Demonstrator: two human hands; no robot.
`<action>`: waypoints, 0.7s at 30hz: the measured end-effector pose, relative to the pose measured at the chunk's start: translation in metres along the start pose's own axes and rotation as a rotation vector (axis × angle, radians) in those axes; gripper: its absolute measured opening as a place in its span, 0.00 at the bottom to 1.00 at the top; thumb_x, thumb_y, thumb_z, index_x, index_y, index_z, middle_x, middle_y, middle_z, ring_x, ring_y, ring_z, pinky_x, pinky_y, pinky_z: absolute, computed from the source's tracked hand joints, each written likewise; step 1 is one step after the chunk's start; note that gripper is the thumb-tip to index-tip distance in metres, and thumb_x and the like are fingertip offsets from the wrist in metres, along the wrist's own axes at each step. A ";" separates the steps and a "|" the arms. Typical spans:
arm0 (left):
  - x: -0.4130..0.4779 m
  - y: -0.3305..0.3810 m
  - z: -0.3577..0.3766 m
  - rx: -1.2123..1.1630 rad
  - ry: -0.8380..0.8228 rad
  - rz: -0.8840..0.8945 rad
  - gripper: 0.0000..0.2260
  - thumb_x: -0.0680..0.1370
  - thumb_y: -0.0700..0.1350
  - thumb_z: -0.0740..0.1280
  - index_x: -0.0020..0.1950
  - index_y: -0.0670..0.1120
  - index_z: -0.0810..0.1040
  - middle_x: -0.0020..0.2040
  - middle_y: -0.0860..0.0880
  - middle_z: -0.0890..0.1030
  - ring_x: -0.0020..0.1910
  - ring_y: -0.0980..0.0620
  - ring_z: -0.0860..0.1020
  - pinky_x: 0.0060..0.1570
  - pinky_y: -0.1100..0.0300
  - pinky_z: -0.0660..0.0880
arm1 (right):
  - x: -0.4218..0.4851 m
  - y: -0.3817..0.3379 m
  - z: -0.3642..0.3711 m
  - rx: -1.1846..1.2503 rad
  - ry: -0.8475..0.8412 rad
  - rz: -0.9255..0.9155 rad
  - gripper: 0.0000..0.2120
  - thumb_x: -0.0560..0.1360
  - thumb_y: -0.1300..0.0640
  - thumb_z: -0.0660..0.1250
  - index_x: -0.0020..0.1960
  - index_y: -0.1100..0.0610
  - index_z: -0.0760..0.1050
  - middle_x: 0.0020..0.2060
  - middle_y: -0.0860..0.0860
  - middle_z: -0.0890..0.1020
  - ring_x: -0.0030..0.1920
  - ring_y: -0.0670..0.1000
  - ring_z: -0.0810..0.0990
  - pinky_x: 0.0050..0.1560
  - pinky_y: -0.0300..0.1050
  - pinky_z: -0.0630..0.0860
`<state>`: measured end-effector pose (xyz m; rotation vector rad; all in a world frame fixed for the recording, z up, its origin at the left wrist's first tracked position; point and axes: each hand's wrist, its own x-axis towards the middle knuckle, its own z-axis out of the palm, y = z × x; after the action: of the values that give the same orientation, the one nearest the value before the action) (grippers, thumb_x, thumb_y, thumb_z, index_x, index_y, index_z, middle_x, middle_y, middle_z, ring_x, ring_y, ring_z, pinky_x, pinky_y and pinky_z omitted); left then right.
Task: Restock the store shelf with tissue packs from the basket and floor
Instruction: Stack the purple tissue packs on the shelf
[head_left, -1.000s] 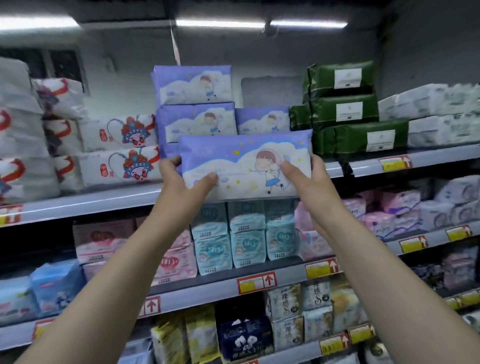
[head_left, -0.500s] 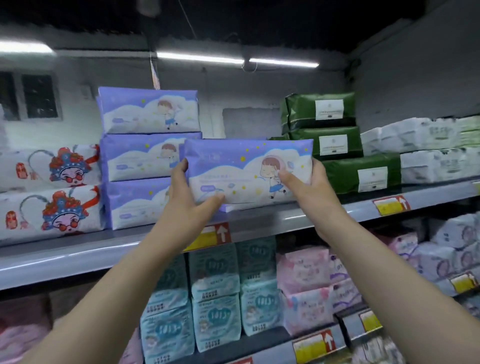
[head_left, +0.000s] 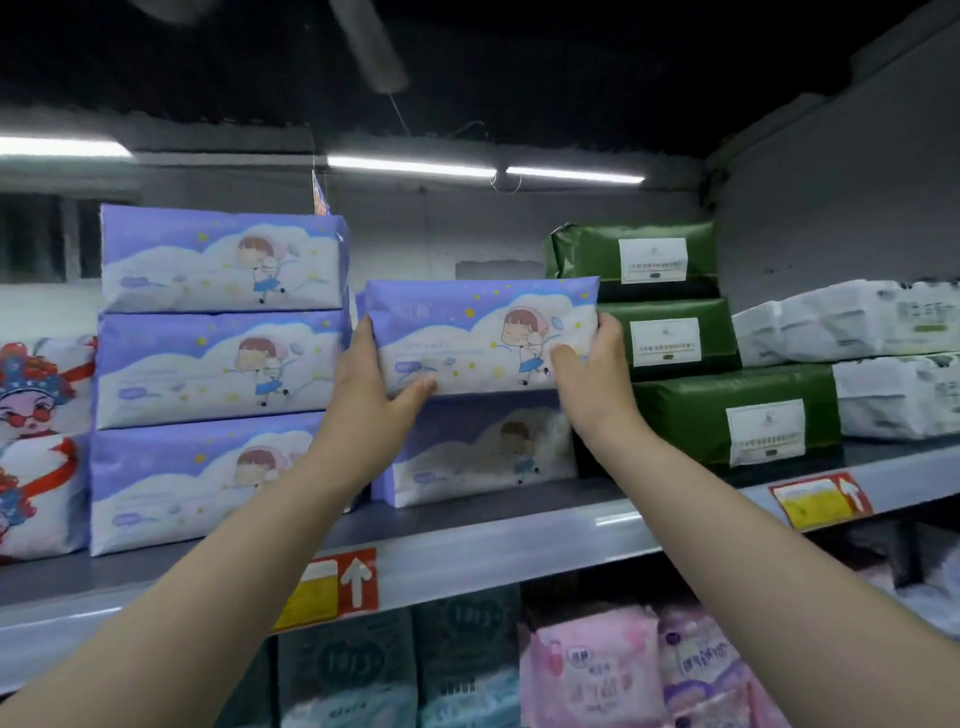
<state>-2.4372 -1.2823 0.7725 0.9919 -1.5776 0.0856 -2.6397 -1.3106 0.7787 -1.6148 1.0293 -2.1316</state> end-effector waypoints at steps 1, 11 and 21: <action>0.005 -0.003 0.006 0.035 -0.012 -0.017 0.29 0.74 0.48 0.70 0.72 0.48 0.62 0.64 0.47 0.71 0.65 0.46 0.70 0.65 0.51 0.68 | 0.006 0.004 0.004 -0.046 -0.004 -0.003 0.19 0.73 0.60 0.64 0.63 0.55 0.67 0.60 0.54 0.75 0.62 0.58 0.73 0.65 0.54 0.71; 0.022 -0.024 0.031 0.110 0.032 -0.191 0.31 0.76 0.41 0.70 0.73 0.43 0.56 0.68 0.45 0.68 0.64 0.45 0.71 0.60 0.58 0.67 | 0.026 0.046 0.024 -0.161 -0.118 -0.011 0.27 0.77 0.62 0.66 0.72 0.61 0.58 0.68 0.57 0.70 0.65 0.56 0.72 0.63 0.46 0.69; 0.010 -0.020 0.032 0.290 -0.040 -0.162 0.11 0.80 0.45 0.64 0.59 0.48 0.64 0.49 0.47 0.70 0.35 0.57 0.68 0.34 0.58 0.59 | 0.025 0.063 0.026 -0.323 -0.178 -0.069 0.14 0.76 0.59 0.67 0.59 0.62 0.68 0.60 0.59 0.72 0.59 0.59 0.72 0.58 0.47 0.68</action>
<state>-2.4494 -1.3180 0.7622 1.3512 -1.5423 0.1875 -2.6367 -1.3799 0.7568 -1.9708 1.3275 -1.8929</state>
